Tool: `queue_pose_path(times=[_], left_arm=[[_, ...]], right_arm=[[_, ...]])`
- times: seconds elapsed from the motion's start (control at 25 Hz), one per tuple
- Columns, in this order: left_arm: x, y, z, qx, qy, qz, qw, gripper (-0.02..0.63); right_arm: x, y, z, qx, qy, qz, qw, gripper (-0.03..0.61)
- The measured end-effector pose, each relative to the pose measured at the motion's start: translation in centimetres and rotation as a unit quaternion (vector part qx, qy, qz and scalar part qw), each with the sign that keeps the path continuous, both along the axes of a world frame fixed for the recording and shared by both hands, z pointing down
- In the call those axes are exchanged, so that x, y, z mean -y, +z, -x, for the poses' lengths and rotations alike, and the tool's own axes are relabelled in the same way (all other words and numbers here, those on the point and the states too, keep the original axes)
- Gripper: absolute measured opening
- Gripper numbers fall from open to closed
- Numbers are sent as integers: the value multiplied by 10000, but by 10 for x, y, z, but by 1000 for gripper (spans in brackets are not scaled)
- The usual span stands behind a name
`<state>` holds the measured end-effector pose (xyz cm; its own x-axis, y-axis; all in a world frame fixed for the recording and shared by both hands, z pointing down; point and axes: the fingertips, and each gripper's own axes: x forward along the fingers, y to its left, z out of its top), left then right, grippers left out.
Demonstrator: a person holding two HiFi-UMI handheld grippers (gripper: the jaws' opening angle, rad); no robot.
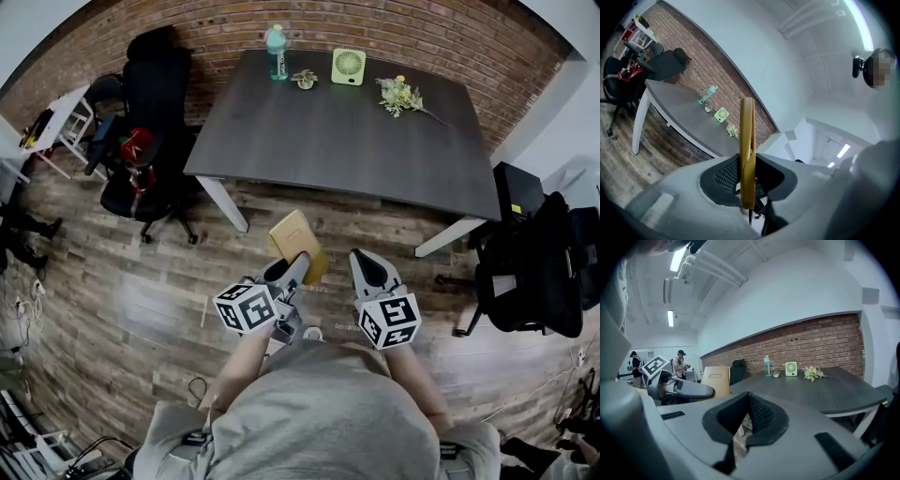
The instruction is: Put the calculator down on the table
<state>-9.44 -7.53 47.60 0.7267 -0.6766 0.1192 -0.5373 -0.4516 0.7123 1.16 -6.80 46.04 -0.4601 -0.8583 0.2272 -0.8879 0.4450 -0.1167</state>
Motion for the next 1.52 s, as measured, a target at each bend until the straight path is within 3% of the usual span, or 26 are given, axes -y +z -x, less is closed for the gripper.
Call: queue_pose_path(times=[0.72, 1.52], left_arm=[[47, 10, -3, 6, -125, 121, 9998, 89], [182, 12, -26, 7, -218, 273, 9994, 89]], right_arm=[[43, 14, 4, -33, -203, 133, 9997, 2], [186, 0, -31, -48, -123, -2, 9999, 2]])
